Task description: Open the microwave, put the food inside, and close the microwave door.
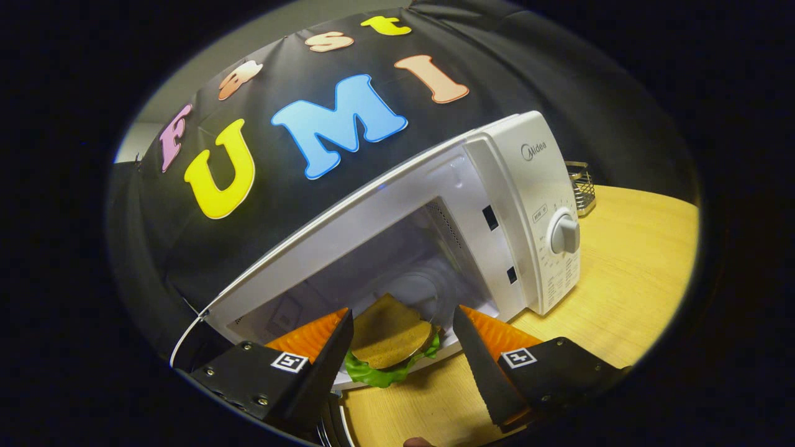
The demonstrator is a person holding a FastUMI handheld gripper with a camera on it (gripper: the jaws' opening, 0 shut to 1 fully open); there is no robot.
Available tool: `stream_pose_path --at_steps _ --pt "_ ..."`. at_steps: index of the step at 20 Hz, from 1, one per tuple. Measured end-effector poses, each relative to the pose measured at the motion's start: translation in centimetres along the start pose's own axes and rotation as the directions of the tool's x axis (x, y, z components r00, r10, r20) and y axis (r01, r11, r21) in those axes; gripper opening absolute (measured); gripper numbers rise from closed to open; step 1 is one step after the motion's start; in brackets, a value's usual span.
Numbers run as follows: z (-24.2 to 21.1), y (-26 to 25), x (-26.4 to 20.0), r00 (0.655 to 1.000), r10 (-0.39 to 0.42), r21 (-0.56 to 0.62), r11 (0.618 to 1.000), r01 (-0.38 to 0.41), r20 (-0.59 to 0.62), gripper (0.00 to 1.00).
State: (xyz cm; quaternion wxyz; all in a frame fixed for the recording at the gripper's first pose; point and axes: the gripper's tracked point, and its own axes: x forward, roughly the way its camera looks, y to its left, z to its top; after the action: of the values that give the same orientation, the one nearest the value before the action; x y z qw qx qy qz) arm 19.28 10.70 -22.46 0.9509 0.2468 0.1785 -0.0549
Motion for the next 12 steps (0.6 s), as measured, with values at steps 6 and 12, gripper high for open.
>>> stream_pose_path --at_steps 6,12 --pt "4.6 1.9 -6.4 0.996 0.082 -0.144 0.987 -0.077 0.029 0.97" --pt "8.9 5.0 -13.9 0.979 0.192 -0.290 0.943 -0.163 0.074 0.97"
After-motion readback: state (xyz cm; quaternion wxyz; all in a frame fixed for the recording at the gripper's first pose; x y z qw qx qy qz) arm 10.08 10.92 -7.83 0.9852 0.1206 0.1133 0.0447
